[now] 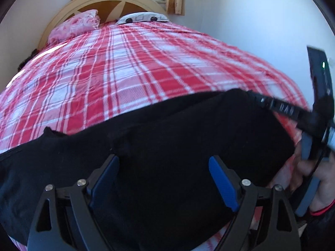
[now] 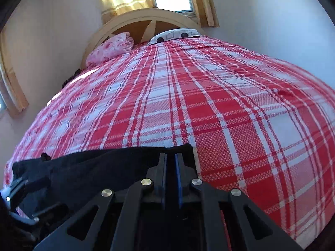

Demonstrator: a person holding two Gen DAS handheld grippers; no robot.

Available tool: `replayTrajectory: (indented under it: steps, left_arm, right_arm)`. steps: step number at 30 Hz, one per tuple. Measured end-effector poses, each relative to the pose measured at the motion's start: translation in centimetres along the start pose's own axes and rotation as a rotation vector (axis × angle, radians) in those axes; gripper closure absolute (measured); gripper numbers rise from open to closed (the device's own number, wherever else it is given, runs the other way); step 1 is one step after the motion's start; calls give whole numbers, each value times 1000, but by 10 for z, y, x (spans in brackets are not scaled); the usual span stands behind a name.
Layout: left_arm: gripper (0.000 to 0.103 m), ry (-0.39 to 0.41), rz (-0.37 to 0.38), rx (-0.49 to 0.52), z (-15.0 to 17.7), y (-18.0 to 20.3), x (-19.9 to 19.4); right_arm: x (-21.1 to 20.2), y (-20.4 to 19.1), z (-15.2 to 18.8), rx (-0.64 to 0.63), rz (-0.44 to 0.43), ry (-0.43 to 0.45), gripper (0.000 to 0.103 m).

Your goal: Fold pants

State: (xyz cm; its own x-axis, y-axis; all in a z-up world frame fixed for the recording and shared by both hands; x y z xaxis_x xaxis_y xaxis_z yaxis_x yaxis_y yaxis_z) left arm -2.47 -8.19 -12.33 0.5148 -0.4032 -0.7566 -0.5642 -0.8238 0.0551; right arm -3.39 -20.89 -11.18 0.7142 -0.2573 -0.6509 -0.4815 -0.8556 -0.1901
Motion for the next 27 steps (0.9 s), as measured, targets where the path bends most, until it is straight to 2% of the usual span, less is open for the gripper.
replayTrajectory:
  steps: [7,11,14,17,20,22,27]
  left_arm:
    - [4,-1,2,-37,3,-5,4]
    - [3,-8,3,-40,4,-5,5]
    - [3,-10,3,-44,3,-5,6]
    - [3,-9,7,-43,4,-5,6]
    - [3,-9,5,-34,4,-5,6]
    - [3,-13,8,-35,4,-6,7]
    - [3,-17,28,-30,5,-9,-1]
  right_arm:
    - [6,3,-8,43,-5,5,96]
    - [-30,11,-18,123,-85,105,95]
    - [-60,0,-9,35,-72,155,94]
    - [-70,-13,20,-9,-86,133,94]
    - [-52,-14,52,-14,-74,50,94]
    - [-53,-11,55,22,-83,96,94]
    - [-52,-6,53,99,-105,85,94]
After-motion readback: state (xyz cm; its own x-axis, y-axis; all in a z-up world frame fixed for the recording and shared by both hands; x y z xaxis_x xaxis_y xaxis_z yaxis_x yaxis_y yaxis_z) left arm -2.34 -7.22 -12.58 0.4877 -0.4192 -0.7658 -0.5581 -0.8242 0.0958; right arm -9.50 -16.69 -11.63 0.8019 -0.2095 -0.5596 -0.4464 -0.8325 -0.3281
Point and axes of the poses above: each gripper's, at about its wrist camera, not at the fingertips, and x roughly the way its jaws point, y to its right, z to its underside, the point moved 9 cm from there along x, roughly the way its jaws point, and after that the axes turned 1 degree about y, right-handed, at the moved point
